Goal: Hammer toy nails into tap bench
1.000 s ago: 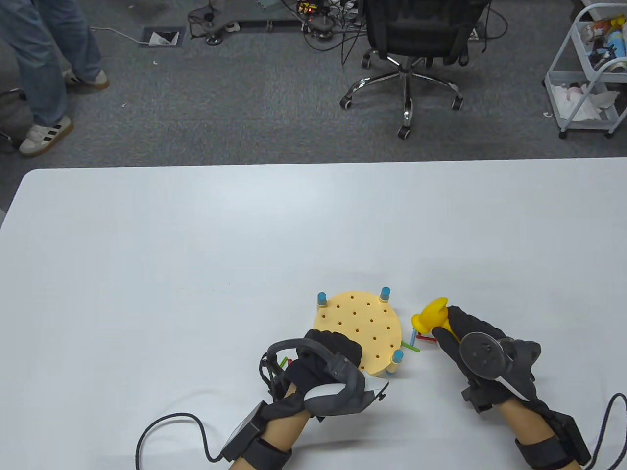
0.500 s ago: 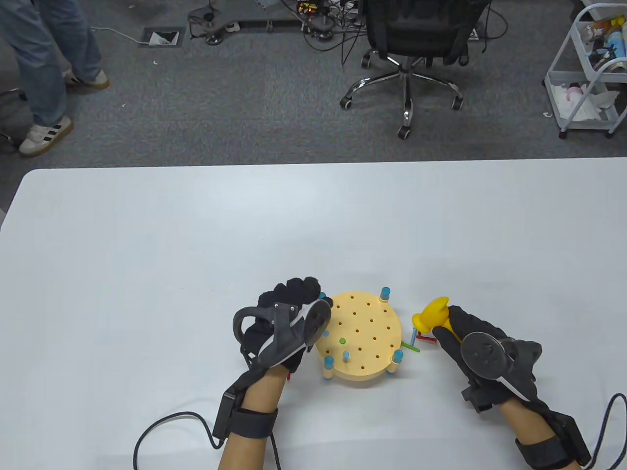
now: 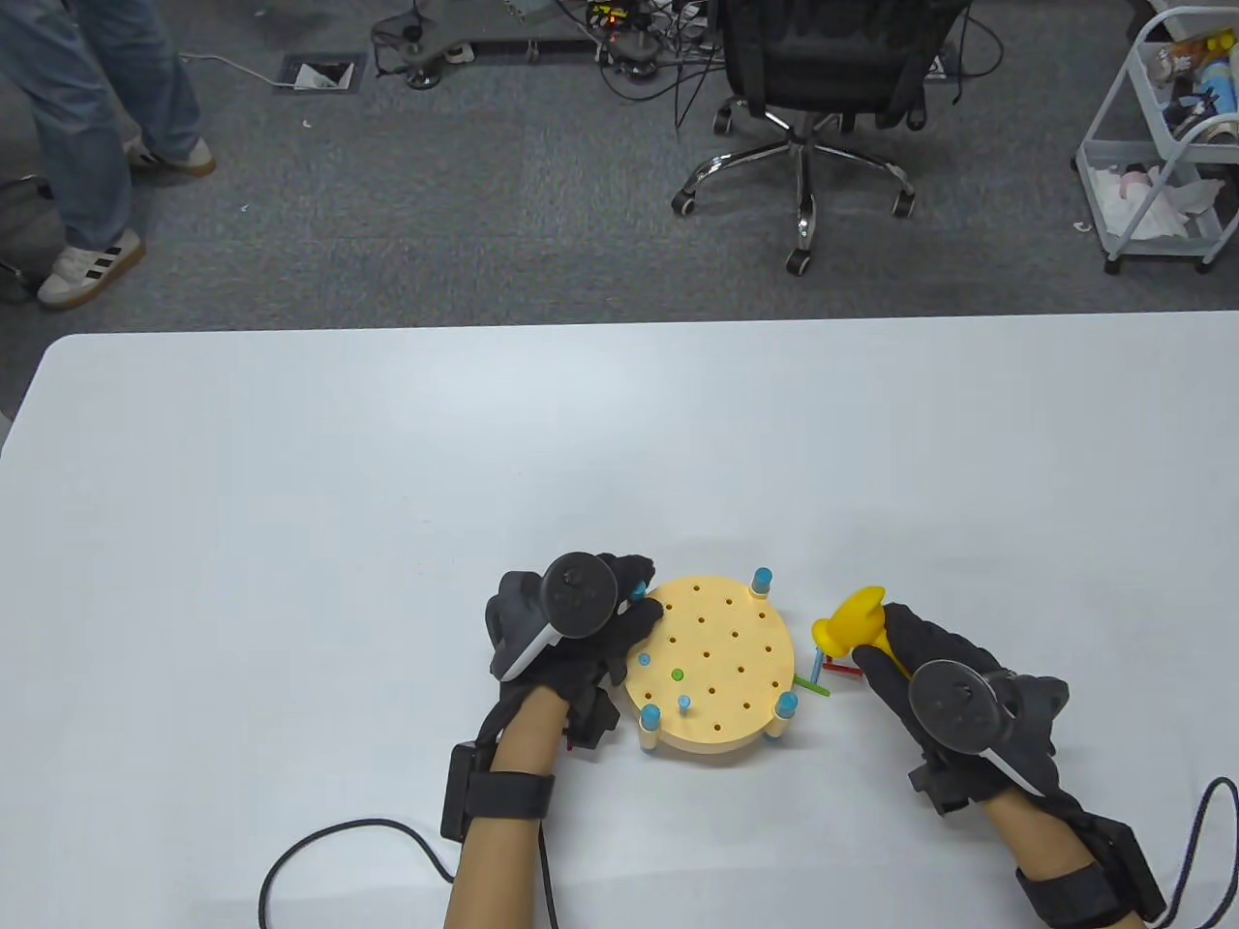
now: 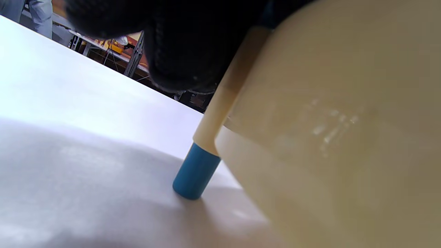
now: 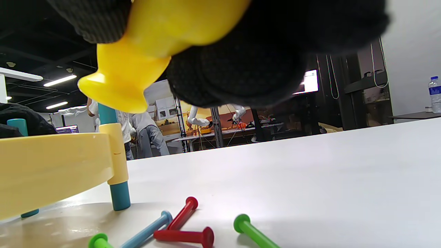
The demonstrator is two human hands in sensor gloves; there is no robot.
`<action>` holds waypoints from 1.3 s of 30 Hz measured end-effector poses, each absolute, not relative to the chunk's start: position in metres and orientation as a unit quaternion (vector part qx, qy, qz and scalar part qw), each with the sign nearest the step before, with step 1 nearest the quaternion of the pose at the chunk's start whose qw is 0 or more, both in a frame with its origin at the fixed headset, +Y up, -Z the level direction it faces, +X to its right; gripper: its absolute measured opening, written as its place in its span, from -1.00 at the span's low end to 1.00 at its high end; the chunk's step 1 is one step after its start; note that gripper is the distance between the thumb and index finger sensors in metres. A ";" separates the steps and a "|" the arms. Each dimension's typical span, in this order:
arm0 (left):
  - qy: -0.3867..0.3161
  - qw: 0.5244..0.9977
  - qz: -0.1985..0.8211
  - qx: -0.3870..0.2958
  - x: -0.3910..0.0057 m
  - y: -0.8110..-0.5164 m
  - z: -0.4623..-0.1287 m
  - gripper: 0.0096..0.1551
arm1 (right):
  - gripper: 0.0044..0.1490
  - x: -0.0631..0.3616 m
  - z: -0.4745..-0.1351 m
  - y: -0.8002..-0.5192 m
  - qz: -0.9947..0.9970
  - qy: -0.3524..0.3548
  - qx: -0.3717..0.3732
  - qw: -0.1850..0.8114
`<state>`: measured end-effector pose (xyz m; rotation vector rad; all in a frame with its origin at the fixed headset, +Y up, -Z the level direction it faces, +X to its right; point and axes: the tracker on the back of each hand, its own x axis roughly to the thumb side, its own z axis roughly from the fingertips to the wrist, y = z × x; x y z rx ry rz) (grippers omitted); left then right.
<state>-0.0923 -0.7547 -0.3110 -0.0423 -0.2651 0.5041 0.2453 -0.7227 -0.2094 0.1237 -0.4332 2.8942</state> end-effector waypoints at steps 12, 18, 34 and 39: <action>-0.138 0.954 0.265 -0.023 -0.093 -0.758 -0.311 -0.42 | -0.14 0.210 -0.175 -0.689 0.960 -0.200 0.145 0.130; -0.139 0.950 0.277 -0.027 -0.093 -0.760 -0.312 -0.42 | -0.16 0.154 -0.158 -0.686 0.955 -0.195 0.223 0.010; -0.137 0.949 0.282 -0.031 -0.093 -0.758 -0.311 -0.42 | -0.16 0.091 -0.142 -0.681 0.923 -0.323 0.202 -0.052; -0.137 0.949 0.282 -0.031 -0.093 -0.758 -0.311 -0.41 | -0.14 0.082 -0.145 -0.687 0.941 -0.238 0.189 -0.148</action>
